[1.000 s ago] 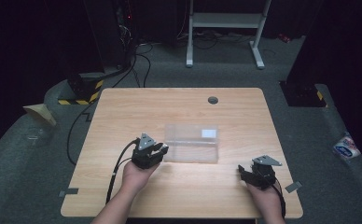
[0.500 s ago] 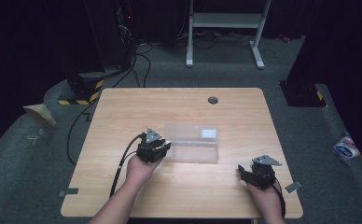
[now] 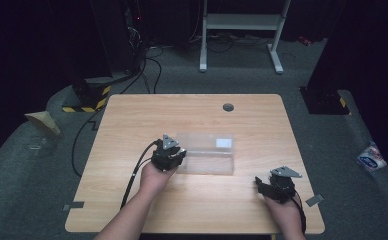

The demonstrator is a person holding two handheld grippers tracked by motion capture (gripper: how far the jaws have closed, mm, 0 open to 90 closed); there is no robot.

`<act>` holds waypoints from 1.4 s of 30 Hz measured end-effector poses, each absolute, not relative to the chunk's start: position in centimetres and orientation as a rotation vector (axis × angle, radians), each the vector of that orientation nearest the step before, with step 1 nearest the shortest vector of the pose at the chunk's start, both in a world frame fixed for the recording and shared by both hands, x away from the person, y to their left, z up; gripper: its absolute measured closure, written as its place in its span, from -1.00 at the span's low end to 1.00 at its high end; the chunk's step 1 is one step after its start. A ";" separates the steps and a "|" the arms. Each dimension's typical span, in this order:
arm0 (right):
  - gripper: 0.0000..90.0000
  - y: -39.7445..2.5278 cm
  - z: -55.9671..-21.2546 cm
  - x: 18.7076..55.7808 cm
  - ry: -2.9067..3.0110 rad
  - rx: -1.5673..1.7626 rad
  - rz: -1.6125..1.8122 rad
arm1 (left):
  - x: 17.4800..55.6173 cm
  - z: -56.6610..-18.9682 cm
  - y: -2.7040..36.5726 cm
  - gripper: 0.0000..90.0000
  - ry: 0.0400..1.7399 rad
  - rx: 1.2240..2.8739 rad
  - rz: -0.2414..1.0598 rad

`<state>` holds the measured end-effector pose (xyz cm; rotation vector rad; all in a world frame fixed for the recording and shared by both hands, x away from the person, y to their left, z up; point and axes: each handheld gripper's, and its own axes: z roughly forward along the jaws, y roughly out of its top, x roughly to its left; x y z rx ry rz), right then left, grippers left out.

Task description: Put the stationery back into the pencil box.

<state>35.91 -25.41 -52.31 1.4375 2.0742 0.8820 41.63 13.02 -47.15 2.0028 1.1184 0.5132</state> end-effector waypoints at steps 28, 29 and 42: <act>-0.30 -25.4 -52.3 35.9 2.074 1.438 0.882 | 42.3 -50.1 12.2 0.50 1.166 2.066 0.534; -0.30 -25.4 -52.3 35.9 2.074 1.438 0.882 | 42.3 -50.1 12.2 0.50 1.166 2.065 0.537; -0.30 -25.4 -52.3 35.9 2.074 1.437 0.882 | 42.3 -49.8 12.4 0.35 1.157 2.024 0.515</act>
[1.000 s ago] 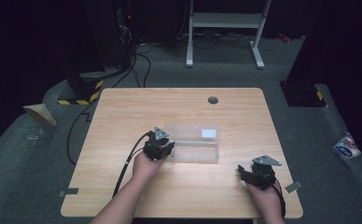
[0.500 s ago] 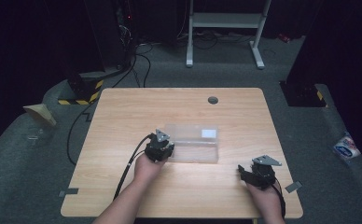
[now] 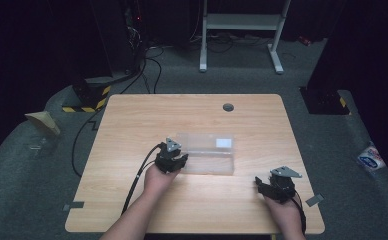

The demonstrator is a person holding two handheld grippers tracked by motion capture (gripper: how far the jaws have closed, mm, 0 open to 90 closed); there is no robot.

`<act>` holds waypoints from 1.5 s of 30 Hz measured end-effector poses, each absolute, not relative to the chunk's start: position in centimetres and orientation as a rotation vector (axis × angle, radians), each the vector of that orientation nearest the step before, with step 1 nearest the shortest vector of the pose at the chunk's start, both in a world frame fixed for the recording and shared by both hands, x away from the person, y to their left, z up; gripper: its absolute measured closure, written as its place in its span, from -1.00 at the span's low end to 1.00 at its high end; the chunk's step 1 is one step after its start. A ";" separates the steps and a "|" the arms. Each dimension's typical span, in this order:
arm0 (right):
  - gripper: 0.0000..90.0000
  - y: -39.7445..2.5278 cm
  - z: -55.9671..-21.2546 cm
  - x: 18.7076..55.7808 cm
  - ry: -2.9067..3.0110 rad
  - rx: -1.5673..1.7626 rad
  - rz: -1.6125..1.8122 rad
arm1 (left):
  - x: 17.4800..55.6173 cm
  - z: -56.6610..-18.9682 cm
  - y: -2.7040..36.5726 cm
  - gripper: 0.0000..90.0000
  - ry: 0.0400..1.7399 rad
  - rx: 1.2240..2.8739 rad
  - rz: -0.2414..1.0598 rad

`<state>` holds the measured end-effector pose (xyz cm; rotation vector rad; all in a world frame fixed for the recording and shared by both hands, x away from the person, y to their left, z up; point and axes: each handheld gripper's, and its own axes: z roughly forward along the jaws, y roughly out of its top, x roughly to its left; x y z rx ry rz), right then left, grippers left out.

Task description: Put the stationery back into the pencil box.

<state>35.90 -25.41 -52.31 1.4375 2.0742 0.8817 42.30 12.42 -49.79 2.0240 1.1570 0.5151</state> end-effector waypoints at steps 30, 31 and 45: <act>-0.30 -25.3 -52.3 35.9 2.067 1.444 0.879 | 39.7 -48.8 21.1 -0.01 1.214 1.911 0.501; -0.30 -25.3 -52.3 35.9 2.068 1.443 0.879 | 39.6 -48.8 21.6 -0.02 1.224 1.911 0.505; -0.29 -25.3 -52.3 35.8 2.061 1.445 0.876 | 37.7 -50.8 26.4 -0.23 1.278 1.972 0.507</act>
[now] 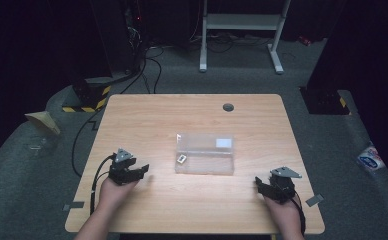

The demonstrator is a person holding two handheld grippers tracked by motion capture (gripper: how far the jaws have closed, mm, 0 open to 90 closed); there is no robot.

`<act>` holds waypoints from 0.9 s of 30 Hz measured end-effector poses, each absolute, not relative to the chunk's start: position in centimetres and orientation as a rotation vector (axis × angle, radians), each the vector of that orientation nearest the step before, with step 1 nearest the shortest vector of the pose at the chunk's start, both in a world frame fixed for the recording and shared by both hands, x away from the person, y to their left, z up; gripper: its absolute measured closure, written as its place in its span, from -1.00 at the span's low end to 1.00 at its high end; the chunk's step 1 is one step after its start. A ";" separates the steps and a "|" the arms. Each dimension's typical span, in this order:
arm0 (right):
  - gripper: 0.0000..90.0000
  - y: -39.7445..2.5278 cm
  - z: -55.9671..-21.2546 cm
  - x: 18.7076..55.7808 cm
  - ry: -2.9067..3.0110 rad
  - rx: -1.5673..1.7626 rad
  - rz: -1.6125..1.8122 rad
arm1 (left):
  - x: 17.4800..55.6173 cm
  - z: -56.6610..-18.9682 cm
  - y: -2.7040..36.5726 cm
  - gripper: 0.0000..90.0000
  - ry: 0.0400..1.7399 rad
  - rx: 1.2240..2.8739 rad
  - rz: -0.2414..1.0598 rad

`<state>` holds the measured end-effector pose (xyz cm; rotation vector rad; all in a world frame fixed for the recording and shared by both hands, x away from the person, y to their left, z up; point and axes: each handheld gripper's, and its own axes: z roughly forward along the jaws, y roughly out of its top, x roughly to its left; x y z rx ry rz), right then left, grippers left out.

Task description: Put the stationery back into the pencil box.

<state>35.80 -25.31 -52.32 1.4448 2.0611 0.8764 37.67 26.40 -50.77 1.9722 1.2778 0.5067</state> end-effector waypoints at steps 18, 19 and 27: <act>-0.29 -25.3 -52.3 35.7 2.056 1.447 0.869 | 32.6 -52.8 29.6 -0.56 1.289 2.021 0.567; -0.29 -25.3 -52.3 35.7 2.056 1.448 0.869 | 32.4 -52.9 29.6 -0.56 1.283 2.011 0.571; -0.28 -25.3 -52.3 35.8 2.052 1.451 0.871 | 32.5 -53.0 29.3 -0.67 1.290 2.005 0.578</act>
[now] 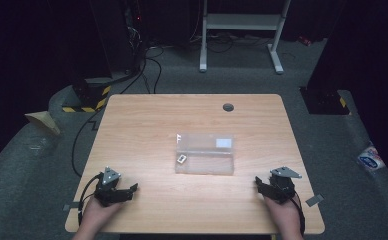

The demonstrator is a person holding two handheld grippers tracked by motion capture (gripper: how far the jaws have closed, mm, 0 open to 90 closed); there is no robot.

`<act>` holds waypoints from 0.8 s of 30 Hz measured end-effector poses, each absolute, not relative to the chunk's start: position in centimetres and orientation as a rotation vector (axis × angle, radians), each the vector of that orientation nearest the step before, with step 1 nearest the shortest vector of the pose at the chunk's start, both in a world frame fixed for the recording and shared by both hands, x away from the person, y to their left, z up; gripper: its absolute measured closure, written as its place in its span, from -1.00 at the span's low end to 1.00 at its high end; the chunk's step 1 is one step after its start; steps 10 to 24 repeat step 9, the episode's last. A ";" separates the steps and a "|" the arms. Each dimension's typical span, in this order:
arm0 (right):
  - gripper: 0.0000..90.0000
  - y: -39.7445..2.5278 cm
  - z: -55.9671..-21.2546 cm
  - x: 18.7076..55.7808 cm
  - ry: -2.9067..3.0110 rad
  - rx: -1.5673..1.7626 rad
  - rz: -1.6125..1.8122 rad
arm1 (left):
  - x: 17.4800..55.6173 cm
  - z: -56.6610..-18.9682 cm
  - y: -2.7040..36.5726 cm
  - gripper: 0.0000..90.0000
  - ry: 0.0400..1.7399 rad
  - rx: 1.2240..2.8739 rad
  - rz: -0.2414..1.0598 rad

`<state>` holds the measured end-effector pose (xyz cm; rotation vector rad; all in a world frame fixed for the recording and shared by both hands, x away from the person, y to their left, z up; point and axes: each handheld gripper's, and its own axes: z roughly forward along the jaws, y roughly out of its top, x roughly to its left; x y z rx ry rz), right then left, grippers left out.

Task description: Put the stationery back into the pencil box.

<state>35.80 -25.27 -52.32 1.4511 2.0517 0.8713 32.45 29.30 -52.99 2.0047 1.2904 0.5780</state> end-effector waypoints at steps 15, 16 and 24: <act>-0.28 -25.3 -52.3 35.8 2.052 1.453 0.874 | 32.4 -53.0 29.3 -0.67 1.291 2.006 0.579; -0.28 -25.3 -52.3 35.8 2.052 1.453 0.874 | 32.4 -53.0 29.3 -0.67 1.291 2.006 0.579; -0.28 -25.3 -52.3 35.8 2.052 1.453 0.874 | 32.4 -53.0 29.3 -0.67 1.291 2.006 0.579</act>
